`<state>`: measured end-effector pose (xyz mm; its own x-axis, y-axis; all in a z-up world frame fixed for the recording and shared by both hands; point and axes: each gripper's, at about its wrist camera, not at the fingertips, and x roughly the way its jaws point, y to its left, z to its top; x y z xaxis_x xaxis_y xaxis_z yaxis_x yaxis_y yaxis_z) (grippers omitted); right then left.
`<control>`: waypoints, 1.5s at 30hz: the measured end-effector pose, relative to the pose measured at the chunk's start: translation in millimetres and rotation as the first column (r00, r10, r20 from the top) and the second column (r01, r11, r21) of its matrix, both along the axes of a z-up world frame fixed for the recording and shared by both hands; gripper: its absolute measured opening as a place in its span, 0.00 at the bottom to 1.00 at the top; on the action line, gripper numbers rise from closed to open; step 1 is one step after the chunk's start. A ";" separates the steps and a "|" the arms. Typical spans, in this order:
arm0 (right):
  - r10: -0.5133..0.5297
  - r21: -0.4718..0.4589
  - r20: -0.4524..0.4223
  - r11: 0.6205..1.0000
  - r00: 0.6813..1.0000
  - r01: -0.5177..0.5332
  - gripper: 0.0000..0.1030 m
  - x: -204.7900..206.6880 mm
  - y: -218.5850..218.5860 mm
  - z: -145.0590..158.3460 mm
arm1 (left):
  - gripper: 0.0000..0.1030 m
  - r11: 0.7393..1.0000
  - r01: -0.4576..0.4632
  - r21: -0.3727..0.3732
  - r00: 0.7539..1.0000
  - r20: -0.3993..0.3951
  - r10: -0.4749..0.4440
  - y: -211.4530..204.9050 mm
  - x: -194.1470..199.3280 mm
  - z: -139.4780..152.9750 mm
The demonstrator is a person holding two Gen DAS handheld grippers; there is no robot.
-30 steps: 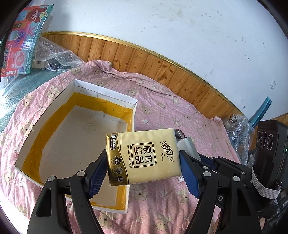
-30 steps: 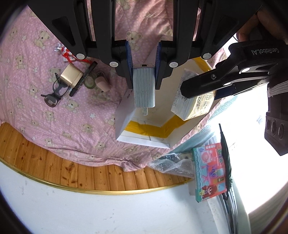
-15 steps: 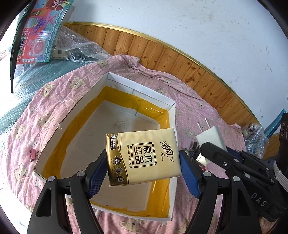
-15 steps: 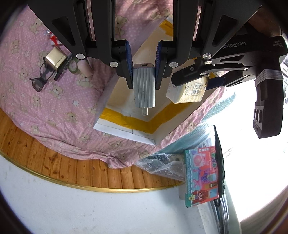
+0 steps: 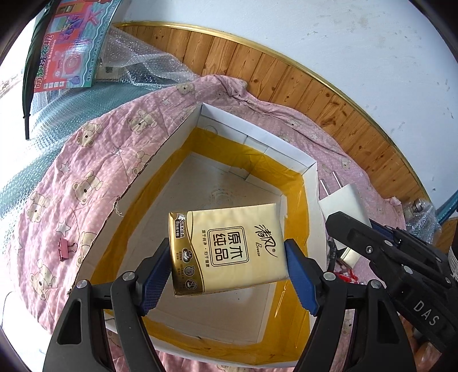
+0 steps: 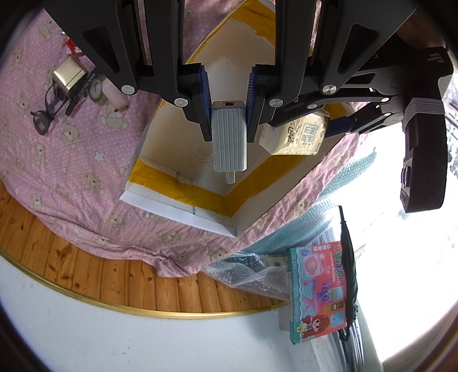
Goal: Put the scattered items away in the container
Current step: 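Carry the tissue pack and charger over the yellow-lined white box with both tools, then open the right tool to drop the charger while the left drops the tissue pack, then move both tools back to the remaining items on the bedspread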
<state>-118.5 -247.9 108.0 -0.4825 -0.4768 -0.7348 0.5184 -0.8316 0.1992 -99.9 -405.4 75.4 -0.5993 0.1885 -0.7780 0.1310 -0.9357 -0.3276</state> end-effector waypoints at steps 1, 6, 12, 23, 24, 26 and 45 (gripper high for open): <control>0.000 0.000 0.005 1.000 1.000 0.000 0.22 -1.8 -0.1 -1.6 | 0.74 1.000 -0.001 -0.001 1.000 0.004 0.001 -0.5 -1.6 -1.2; -0.006 -0.001 0.026 1.000 1.000 0.006 0.22 -12.3 -1.0 -9.2 | 0.74 1.000 -0.006 -0.006 1.000 0.025 0.006 -2.8 -9.6 -7.3; -0.008 0.000 0.049 1.000 0.999 0.008 0.22 -27.8 -5.2 -19.5 | 0.74 1.000 -0.022 -0.018 0.998 0.057 0.023 -6.1 -18.9 -15.6; -0.010 0.000 0.118 1.000 0.993 0.010 0.22 -57.3 -14.9 -44.4 | 0.75 0.999 -0.022 -0.049 0.992 0.120 0.028 -2.7 -32.3 -32.8; -0.009 0.001 0.119 1.000 0.993 0.009 0.22 -58.8 -15.9 -45.0 | 0.75 0.998 -0.023 -0.051 0.992 0.125 0.029 -3.1 -33.4 -34.1; -0.007 0.003 0.120 1.000 0.993 0.007 0.22 -61.6 -17.9 -46.2 | 0.75 0.998 -0.027 -0.053 0.991 0.131 0.034 -4.3 -35.3 -36.5; -0.010 -0.027 0.103 1.000 0.995 0.013 0.36 -45.2 -1.6 -28.6 | 0.76 0.998 -0.054 -0.025 0.992 0.114 0.057 -13.9 -23.8 -20.5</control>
